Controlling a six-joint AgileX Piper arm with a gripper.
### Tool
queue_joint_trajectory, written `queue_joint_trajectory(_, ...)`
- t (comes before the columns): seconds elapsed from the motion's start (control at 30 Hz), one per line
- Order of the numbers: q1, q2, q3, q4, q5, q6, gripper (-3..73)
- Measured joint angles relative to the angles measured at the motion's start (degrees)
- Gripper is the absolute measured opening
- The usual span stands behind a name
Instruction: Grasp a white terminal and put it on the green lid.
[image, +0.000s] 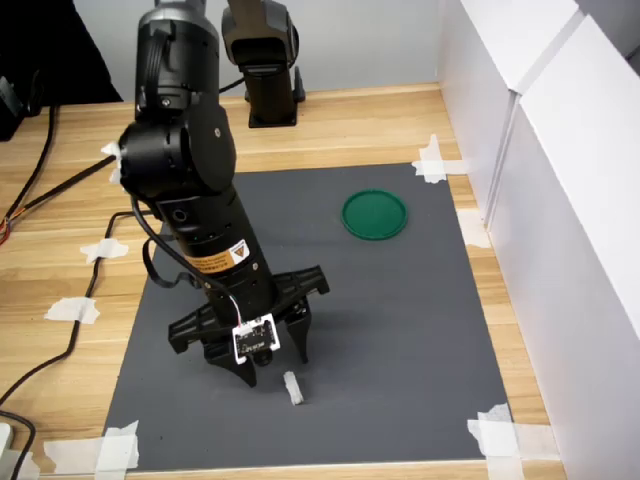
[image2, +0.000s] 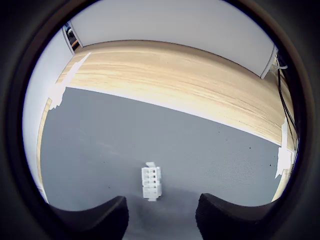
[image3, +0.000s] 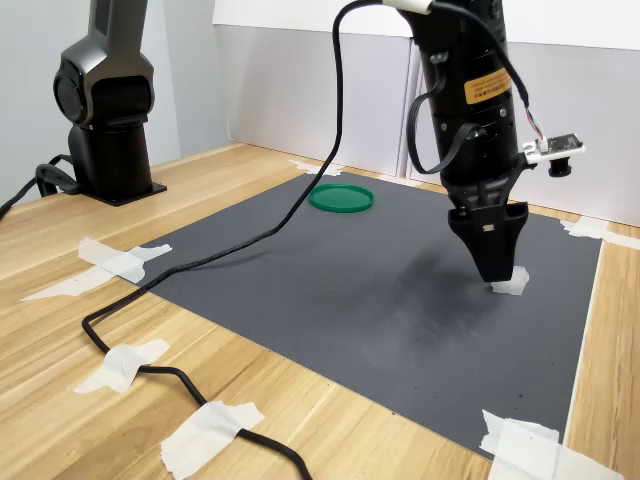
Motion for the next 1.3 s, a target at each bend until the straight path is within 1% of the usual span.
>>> queue_joint_trajectory(0.1,0.0,0.2,0.0,-0.4,-0.7,0.0,54.4)
queue_joint_trajectory(0.33,0.1,0.7,0.0,-0.6,-3.3,-0.2,48.1)
queue_joint_trajectory(0.7,0.2,1.5,-0.2,-0.1,-3.3,-0.4,46.7)
queue_joint_trajectory(0.8,0.2,1.5,-0.2,-0.1,-3.2,-1.1,45.0)
queue_joint_trajectory(0.93,0.2,1.6,-0.2,0.3,-3.0,-1.4,38.3)
queue_joint_trajectory(1.2,0.6,1.6,-0.2,0.7,-2.3,-1.3,13.9)
queue_joint_trajectory(1.3,0.6,1.4,-0.2,0.2,-2.3,0.2,7.2)
